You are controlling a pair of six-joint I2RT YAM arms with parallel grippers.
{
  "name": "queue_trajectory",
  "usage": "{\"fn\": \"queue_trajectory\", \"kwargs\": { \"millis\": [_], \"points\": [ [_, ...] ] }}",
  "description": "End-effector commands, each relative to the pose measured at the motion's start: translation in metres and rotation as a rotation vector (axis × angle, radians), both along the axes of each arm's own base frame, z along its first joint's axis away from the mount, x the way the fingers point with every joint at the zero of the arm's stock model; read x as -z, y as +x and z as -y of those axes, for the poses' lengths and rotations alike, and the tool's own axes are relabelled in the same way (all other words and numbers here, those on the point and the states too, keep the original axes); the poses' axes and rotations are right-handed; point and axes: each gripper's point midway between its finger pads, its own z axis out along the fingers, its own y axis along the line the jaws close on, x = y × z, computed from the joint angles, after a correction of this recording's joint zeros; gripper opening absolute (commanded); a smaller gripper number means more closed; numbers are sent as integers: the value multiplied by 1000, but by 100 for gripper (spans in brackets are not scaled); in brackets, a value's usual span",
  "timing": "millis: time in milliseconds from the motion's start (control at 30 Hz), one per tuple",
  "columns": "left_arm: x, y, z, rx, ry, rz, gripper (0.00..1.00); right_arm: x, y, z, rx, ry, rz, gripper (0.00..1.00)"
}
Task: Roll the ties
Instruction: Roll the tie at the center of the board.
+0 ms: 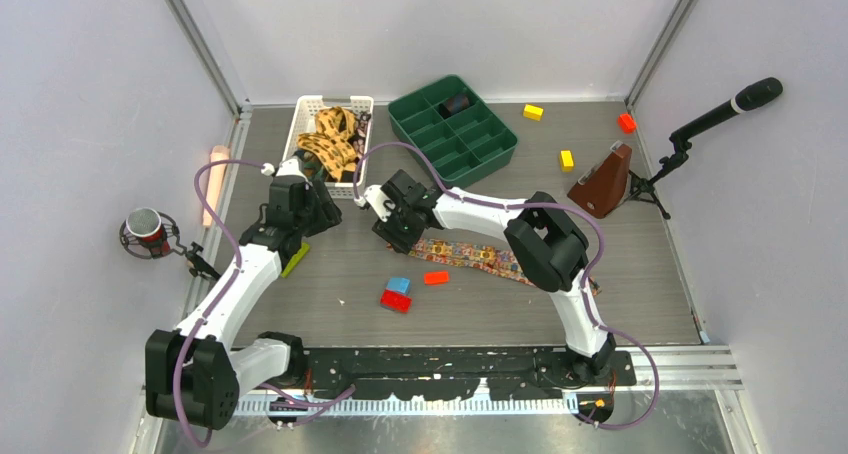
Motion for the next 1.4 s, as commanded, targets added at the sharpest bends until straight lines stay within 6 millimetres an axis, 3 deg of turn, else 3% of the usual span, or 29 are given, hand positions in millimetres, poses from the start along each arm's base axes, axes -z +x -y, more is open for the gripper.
{"fn": "queue_trajectory", "kwargs": {
  "millis": [0, 200, 267, 300, 367, 500, 767, 900, 967, 1033, 1067, 1100, 1133, 1233, 1367],
  "points": [
    [-5, 8, 5, 10, -31, 35, 59, -9, -13, 4, 10, -10, -27, 48],
    [-3, 8, 8, 25, -42, 26, 59, -12, -15, 1, 20, 0, -28, 40],
    [-3, 9, 11, 36, -49, 23, 60, -18, -13, 0, 26, 13, -20, 54],
    [-3, 9, 13, 43, -55, 22, 60, -23, -12, -1, 35, 22, -11, 65],
    [-4, 10, 15, 51, -63, 28, 60, -32, -10, -3, 43, 44, 3, 76],
    [-6, 11, 24, 94, -98, 33, 62, -57, -6, -6, 70, 101, 43, 88],
    [-6, 18, 40, 154, -158, 47, 72, -107, 7, -6, 259, 221, 96, 93],
    [-1, 21, 54, 214, -205, 43, 73, -116, 10, 1, 474, 302, 47, 93],
    [3, 22, 63, 250, -238, 45, 72, -115, 11, 8, 610, 337, -8, 90],
    [11, 24, 71, 273, -277, 39, 69, -110, 8, 12, 773, 392, -143, 80],
    [15, 25, 75, 285, -299, 34, 68, -104, 10, 18, 813, 402, -178, 70],
    [18, 28, 79, 299, -319, 32, 66, -95, 0, 17, 838, 418, -275, 60],
    [22, 28, 83, 310, -338, 21, 64, -98, 7, 16, 856, 469, -300, 56],
    [30, 29, 93, 341, -392, 15, 61, -84, 2, 18, 914, 538, -457, 36],
    [34, 28, 99, 359, -421, 16, 60, -81, -1, 10, 897, 591, -548, 27]
  ]
}}
